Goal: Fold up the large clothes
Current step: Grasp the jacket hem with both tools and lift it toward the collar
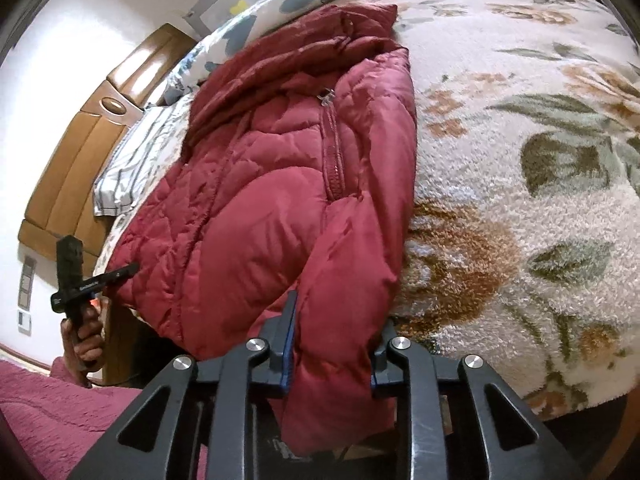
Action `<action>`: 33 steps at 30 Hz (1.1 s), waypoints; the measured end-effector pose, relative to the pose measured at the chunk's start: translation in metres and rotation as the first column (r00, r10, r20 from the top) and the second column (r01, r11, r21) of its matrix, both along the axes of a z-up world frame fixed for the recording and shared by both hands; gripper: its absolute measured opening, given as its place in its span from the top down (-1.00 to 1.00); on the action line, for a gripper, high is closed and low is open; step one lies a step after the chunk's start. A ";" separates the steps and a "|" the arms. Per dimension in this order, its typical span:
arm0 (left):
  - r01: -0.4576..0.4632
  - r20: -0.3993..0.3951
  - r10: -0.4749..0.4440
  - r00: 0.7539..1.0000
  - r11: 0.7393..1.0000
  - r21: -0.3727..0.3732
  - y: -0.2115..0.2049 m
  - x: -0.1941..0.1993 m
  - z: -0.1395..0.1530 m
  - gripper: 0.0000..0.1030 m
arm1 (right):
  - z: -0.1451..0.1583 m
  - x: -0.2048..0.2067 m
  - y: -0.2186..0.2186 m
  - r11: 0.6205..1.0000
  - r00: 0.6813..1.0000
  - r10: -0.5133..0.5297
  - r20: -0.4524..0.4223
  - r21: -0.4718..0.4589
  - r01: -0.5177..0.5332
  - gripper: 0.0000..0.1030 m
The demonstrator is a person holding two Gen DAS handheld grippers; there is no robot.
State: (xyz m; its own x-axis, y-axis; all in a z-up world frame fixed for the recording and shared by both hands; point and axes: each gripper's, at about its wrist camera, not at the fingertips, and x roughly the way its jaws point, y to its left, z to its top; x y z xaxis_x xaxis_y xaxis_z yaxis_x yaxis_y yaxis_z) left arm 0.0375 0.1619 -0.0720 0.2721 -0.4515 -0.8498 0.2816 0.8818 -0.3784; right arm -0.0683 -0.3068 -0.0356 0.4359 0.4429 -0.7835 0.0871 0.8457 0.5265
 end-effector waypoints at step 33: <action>-0.102 0.318 0.143 0.937 0.984 -0.144 -0.016 0.103 0.115 0.75 | 0.110 0.104 -0.029 0.987 0.899 -0.161 0.407 0.069 0.145 0.56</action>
